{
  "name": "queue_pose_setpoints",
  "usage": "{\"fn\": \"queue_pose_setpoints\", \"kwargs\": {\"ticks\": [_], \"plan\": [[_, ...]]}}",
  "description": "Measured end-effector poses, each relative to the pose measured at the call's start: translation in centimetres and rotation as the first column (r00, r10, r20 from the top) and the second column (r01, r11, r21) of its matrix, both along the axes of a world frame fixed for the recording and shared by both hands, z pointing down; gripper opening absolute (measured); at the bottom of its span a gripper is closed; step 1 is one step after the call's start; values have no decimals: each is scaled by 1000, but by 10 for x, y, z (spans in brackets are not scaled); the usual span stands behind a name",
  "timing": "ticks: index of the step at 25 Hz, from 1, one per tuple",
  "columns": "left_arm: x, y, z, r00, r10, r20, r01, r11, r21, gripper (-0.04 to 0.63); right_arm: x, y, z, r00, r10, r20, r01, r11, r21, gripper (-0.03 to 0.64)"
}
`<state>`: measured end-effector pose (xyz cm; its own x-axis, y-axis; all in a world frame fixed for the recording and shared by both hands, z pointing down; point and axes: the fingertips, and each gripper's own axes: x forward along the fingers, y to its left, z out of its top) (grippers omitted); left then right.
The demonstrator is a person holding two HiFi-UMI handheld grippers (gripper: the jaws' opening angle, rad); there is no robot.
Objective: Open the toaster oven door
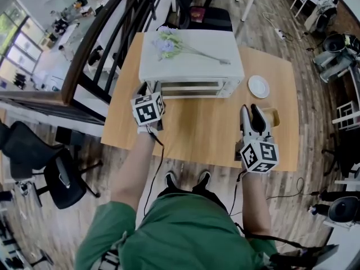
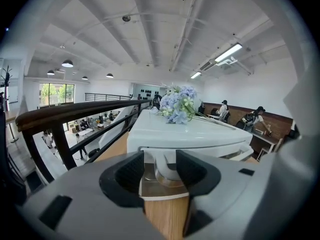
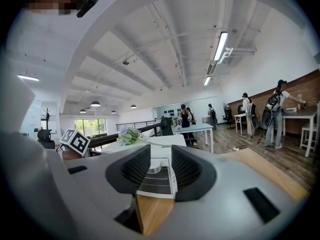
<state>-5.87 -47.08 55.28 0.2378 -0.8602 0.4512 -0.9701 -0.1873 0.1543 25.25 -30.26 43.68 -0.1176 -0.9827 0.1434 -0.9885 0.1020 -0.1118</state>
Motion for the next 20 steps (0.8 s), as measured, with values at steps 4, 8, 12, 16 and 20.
{"fn": "queue_pose_setpoints", "kwargs": {"ticks": [4,8,12,16,20], "plan": [[-1,10,2,1000,-7,-26,7,1000,1,210,-3,3,-2,1000,-7,1,7,1000,3,144],[-2,23,6,999,-6,-49,6,1000,-3,210,-5,6,-4,1000,-16,4,16,1000,11,142],[-1,36,9,999,-1,-47,0,1000,-10,207,-9,9,-7,1000,-28,9,28,999,17,138],[-2,50,14,999,5,-44,-6,1000,-22,207,-16,10,-10,999,-45,10,45,999,20,135],[-4,64,22,999,14,-38,-15,999,-40,207,-22,12,-12,998,-59,13,58,998,29,129]]}}
